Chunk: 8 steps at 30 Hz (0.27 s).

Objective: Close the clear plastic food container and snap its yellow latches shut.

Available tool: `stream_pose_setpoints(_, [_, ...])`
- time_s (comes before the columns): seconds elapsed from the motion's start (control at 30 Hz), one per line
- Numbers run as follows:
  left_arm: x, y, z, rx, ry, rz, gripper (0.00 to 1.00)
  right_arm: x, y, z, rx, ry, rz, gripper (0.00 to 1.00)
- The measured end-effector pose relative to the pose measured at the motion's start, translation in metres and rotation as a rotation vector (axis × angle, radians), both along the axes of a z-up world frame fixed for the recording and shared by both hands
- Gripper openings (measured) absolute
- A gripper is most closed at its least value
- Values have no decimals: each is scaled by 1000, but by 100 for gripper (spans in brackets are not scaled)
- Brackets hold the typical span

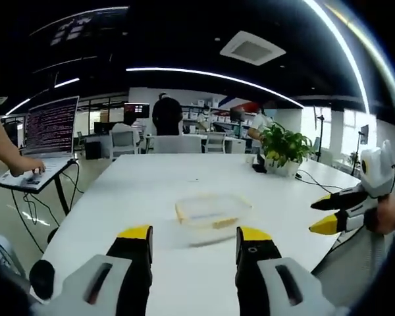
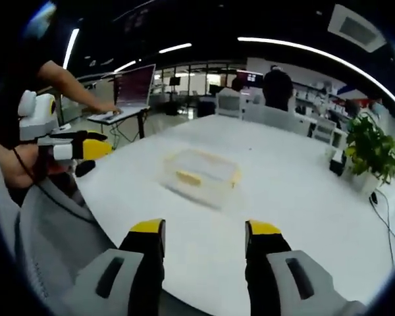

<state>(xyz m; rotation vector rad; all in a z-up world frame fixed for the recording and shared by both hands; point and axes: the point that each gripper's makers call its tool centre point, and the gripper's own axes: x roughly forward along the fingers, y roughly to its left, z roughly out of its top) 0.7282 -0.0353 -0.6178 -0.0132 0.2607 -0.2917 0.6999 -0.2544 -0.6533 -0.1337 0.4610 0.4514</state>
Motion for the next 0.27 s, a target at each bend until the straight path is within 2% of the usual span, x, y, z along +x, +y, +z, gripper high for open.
stream_pose_setpoints(0.27, [-1, 0, 0, -1, -4, 6, 46, -1, 0, 2, 20, -9, 1, 48])
